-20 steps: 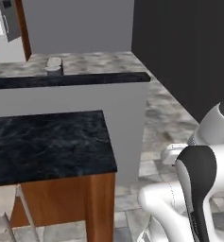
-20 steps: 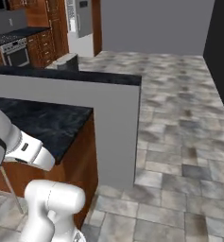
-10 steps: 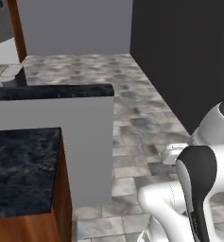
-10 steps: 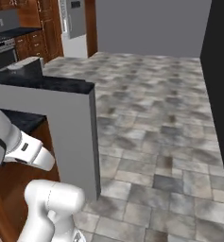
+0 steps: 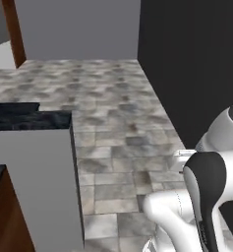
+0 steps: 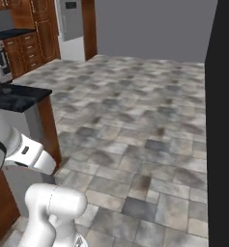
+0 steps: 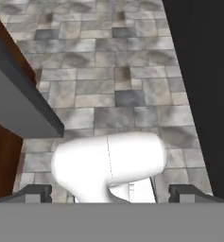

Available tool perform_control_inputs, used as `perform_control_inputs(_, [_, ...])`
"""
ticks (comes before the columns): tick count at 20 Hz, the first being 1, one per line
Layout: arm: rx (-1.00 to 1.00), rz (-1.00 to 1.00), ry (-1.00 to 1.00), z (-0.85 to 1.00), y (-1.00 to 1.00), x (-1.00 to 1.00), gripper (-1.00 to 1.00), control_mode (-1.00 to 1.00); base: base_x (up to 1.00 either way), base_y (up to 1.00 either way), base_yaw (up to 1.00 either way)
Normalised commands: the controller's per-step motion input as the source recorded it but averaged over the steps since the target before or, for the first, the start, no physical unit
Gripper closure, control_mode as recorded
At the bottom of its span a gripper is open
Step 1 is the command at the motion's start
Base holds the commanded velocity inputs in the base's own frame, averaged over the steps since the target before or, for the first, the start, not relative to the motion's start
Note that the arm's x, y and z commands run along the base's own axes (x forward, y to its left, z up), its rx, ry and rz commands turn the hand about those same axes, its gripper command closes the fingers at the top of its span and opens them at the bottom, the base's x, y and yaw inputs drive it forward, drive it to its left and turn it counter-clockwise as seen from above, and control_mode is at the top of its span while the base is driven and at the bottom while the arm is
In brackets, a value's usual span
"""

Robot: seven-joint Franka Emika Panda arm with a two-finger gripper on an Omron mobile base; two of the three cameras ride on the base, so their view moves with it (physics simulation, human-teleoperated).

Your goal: Open the fridge, grab two sodas, and place both sodas inside the bowl with ice on the dining counter.

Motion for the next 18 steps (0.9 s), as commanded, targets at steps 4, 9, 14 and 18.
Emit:
perform_control_inputs(4, [0.0,0.0,0.0,0.0,0.0,0.0,-1.0,1.0,1.0,-0.75,0.22])
perform_control_inputs(9, [0.0,0.0,0.0,0.0,0.0,0.0,-1.0,1.0,1.0,-0.55,0.24])
perform_control_inputs(14, [0.0,0.0,0.0,0.0,0.0,0.0,-1.0,1.0,1.0,-0.36,0.23])
perform_control_inputs(18, [0.0,0.0,0.0,0.0,0.0,0.0,-1.0,1.0,1.0,-0.4,0.29])
